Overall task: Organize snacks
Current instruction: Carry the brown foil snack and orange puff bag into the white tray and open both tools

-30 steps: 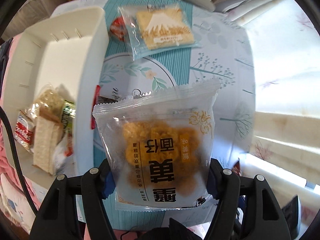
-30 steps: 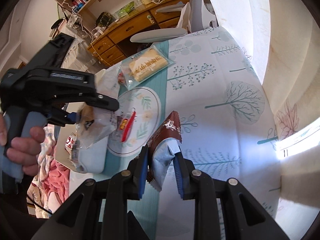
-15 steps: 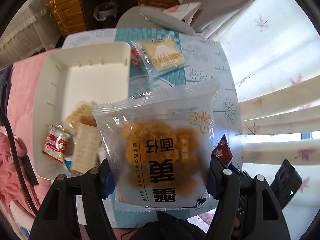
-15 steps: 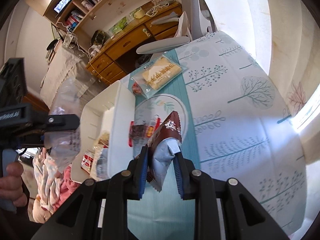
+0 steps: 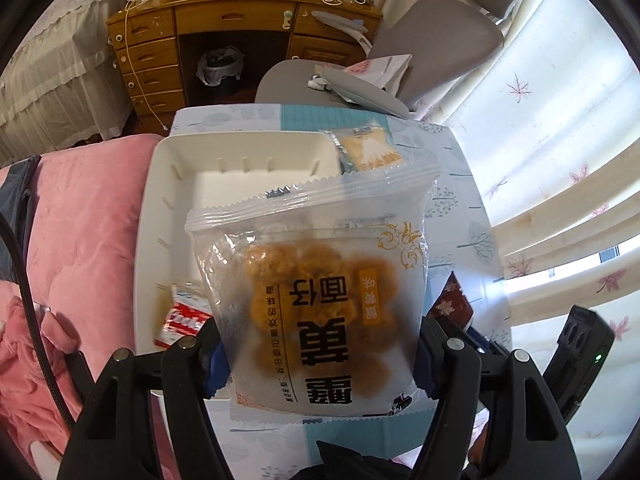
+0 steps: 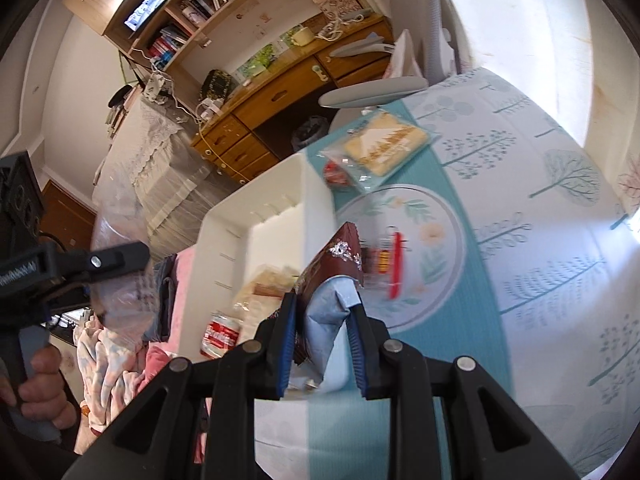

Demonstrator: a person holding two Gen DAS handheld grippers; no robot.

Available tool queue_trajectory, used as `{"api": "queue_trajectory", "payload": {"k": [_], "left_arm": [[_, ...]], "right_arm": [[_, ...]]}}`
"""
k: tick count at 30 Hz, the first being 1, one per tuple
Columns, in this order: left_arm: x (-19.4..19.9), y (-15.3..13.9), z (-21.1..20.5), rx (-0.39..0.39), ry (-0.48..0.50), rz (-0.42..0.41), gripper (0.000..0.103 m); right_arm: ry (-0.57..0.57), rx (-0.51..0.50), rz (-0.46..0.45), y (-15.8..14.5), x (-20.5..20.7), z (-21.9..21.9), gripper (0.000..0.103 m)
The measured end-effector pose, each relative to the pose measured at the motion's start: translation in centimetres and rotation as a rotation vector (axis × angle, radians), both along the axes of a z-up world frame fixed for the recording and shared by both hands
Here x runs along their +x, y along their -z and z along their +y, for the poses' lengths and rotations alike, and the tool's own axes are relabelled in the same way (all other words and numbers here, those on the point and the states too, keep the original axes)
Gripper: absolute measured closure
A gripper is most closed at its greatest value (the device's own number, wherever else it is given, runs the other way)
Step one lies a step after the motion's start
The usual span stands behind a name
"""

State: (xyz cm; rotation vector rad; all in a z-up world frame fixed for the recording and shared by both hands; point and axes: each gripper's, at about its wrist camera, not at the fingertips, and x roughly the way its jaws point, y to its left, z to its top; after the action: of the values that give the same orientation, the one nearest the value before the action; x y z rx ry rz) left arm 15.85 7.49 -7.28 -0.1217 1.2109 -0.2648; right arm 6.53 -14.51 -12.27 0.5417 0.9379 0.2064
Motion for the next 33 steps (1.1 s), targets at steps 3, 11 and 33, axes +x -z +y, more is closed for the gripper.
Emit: {"api": "queue_trajectory", "payload": {"k": [3, 11, 33], "left_arm": [[0.0, 0.8, 1.9, -0.008, 0.004, -0.002, 0.033], [0.3, 3.7, 5.8, -0.006, 0.030, -0.013, 0.032], [-0.9, 4.1, 7.7, -0.054, -0.041, -0.024, 0.008]], "right_arm": [[-0.003, 0.012, -0.015, 0.0, 0.3, 1.8, 0.078], [-0.036, 0.017, -0.028, 0.8, 1.3, 6.4, 0.078], [-0.103, -0.075, 0.012, 0.0, 1.1, 7.8, 0.041]]}}
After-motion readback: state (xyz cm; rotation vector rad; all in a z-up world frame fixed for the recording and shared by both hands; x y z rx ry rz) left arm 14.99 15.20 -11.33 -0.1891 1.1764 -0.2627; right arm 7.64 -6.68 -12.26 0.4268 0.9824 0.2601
